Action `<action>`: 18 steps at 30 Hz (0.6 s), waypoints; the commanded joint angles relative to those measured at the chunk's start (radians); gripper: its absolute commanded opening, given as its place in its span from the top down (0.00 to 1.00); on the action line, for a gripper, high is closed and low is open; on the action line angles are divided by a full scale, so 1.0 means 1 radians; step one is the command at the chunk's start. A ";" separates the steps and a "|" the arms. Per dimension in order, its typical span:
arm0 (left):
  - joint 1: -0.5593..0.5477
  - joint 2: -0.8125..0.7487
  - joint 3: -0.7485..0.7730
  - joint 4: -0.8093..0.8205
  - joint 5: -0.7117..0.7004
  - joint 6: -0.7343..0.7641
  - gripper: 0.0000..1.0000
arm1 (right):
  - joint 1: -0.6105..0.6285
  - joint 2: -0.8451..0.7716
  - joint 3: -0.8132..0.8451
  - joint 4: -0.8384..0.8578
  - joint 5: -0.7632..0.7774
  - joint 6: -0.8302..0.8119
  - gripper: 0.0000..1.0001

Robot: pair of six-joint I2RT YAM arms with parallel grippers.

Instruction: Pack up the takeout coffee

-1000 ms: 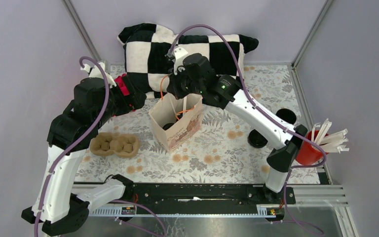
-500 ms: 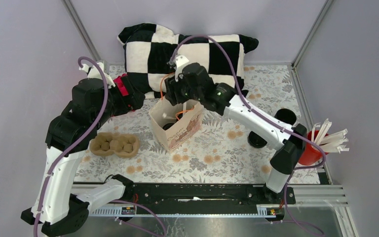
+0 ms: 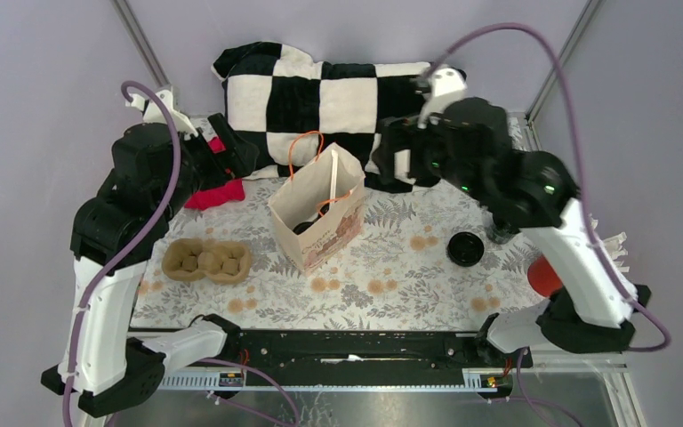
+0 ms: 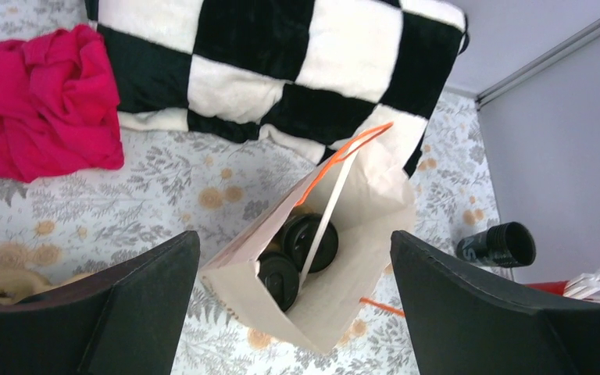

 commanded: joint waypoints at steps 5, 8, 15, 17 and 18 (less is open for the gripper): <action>0.005 0.087 0.219 0.043 0.017 0.087 0.01 | 0.005 -0.204 0.097 -0.304 0.200 0.044 0.00; 0.005 0.119 0.307 -0.015 0.010 0.191 0.01 | 0.005 -0.270 0.062 -0.294 0.201 0.032 0.00; 0.005 0.032 0.261 0.090 0.004 0.251 0.01 | 0.004 -0.350 0.010 -0.220 0.238 -0.050 0.00; 0.005 -0.006 0.210 0.163 0.015 0.245 0.01 | 0.004 -0.376 -0.016 -0.179 0.238 -0.072 0.00; 0.005 -0.022 0.186 0.196 0.015 0.243 0.01 | 0.004 -0.391 -0.033 -0.160 0.226 -0.083 0.00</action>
